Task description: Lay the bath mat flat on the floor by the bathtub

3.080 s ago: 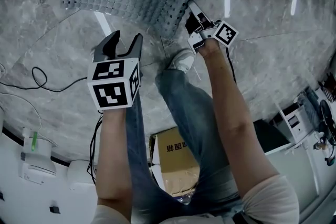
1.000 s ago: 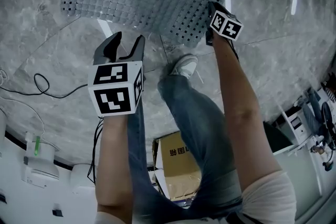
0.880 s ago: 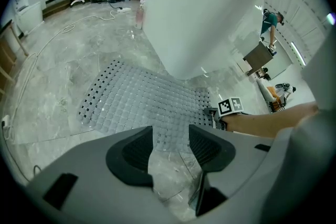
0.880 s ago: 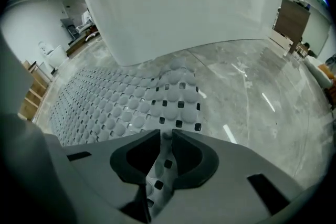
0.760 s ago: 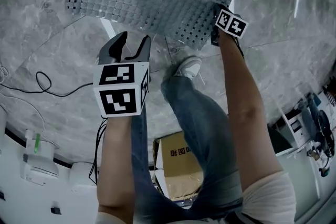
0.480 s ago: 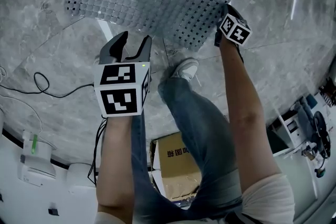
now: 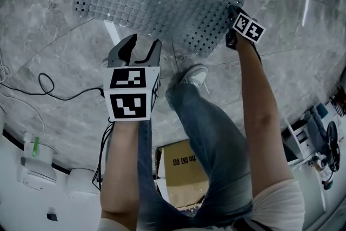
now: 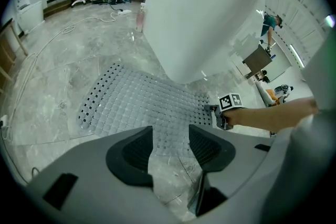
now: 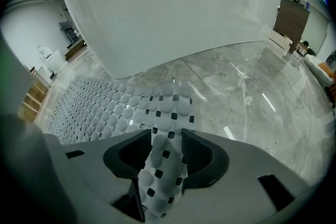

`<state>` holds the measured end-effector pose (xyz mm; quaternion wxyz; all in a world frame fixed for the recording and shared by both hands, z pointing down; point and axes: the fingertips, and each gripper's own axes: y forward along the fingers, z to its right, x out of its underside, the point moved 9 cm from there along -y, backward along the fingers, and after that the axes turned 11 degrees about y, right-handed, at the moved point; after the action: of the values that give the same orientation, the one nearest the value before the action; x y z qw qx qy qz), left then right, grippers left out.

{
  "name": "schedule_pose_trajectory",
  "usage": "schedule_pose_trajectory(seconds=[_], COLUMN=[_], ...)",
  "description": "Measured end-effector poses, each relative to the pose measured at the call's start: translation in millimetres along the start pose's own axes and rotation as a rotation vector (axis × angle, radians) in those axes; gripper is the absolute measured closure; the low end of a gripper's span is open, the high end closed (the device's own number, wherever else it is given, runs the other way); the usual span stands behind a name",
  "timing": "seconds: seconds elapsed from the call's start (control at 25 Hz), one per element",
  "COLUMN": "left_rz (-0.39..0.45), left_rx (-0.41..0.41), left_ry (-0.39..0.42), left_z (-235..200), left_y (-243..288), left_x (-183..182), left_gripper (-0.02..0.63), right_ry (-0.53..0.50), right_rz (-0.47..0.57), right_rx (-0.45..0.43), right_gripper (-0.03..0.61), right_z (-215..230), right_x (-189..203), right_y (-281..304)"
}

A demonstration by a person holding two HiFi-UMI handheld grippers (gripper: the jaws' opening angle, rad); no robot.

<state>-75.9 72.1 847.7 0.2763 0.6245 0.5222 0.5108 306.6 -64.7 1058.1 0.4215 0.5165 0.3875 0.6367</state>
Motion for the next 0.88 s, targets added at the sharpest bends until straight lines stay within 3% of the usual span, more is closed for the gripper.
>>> schedule_pose_trajectory(seconds=[0.08,0.16,0.28,0.32,0.36,0.52,0.68,0.8,0.88], left_rz=[0.008,0.023,0.046,0.055,0.065,0.091,0.106,0.095,0.073], left_rx=[0.0,-0.01,-0.027,-0.034,-0.042,-0.076,-0.114,-0.163,-0.205], left_ry=[-0.002,-0.008,-0.032,-0.044,-0.057,-0.107,-0.107,-0.091,-0.038], left_z=[-2,-5,-11,-14,-17,-31,-51,-77,-104], left_y=[-2,-5,-11,-12,-14,-22,-38,-46,-39], left_x=[-1,-3,-4,-4,-3,1,7,24,32], left_gripper=[0.383,0.383,0.383,0.383,0.383,0.383,0.392,0.467,0.528], right_ry=[-0.001,0.01,-0.053,-0.091,-0.117,-0.118,-0.128,-0.098,-0.084], right_rz=[0.001,0.004,0.032,0.06,0.088,0.102,0.069,0.058,0.057], right_rx=[-0.006,0.001,0.048,0.055,0.051,-0.04,-0.054,-0.085,-0.115], right_gripper=[0.36,0.36,0.424,0.487,0.511,0.517,0.546,0.552,0.552], right_z=[-2,-2,-7,-11,-16,-40,-67,-94,-115], right_x=[2,0,-10,-13,-14,-2,22,38,46], right_y=[4,4,-16,-27,-38,-71,-104,-125,-134])
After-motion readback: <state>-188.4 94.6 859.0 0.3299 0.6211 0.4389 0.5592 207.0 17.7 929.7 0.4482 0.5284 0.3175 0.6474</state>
